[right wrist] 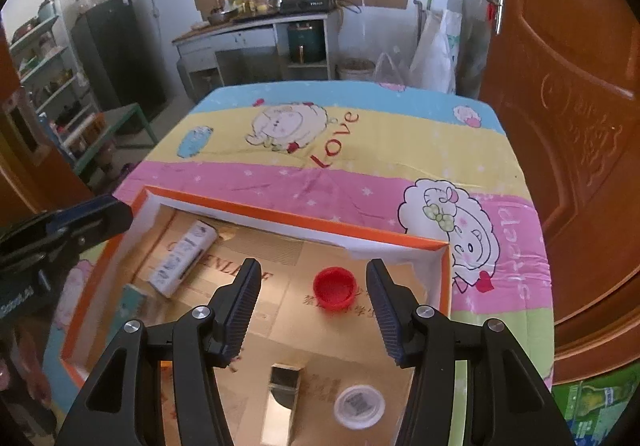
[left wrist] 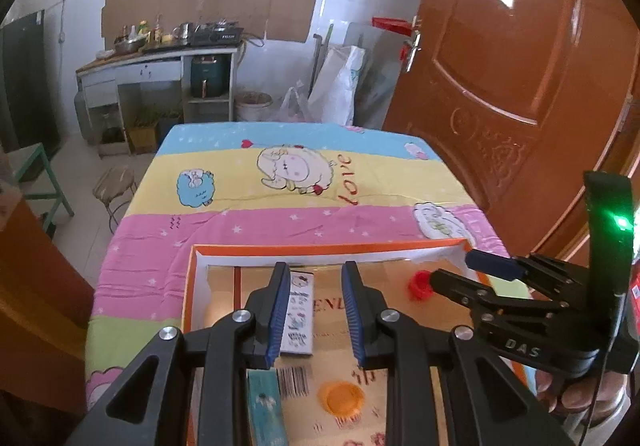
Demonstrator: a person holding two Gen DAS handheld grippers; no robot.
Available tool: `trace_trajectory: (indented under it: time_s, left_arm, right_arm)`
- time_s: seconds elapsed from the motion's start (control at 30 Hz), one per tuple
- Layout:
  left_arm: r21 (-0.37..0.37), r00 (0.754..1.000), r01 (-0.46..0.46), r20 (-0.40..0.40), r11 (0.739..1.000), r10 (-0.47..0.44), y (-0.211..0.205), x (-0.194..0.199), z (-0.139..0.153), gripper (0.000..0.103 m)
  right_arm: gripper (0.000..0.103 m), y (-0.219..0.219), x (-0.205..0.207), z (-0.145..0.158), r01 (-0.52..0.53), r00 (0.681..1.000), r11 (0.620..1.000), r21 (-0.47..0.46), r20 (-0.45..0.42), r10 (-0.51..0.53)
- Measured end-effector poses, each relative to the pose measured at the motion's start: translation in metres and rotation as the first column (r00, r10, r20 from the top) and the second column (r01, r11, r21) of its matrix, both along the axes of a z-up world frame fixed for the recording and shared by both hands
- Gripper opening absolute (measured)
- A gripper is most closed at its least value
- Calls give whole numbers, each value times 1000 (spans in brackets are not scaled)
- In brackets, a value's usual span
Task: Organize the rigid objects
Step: 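Withdraw both tools from the tray toward the remaining items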
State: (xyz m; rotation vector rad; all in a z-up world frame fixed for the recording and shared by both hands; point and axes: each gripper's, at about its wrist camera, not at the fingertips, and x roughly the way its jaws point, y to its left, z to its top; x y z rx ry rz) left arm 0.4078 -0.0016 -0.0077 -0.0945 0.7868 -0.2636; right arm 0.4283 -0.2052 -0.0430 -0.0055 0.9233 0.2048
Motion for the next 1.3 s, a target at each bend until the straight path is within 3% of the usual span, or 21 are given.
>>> trace_trajectory:
  time_s: [0.37, 0.67, 0.97, 1.3]
  left_arm:
    - [-27, 998, 12, 68, 1000, -11, 11, -72, 43, 27]
    - [-37, 992, -14, 122, 999, 19, 24, -127, 44, 27]
    - [-38, 982, -52, 180, 998, 58, 31, -195, 33, 27]
    - [-36, 969, -71, 235, 997, 78, 27, -277, 3, 27]
  right_arm:
    - [56, 18, -74, 48, 5, 999, 1000, -22, 47, -4]
    - [56, 25, -132, 65, 33, 994, 999, -18, 107, -31]
    - [56, 20, -203, 59, 100, 975, 995, 10, 196, -100]
    - [56, 35, -307, 32, 167, 943, 985, 35, 285, -170]
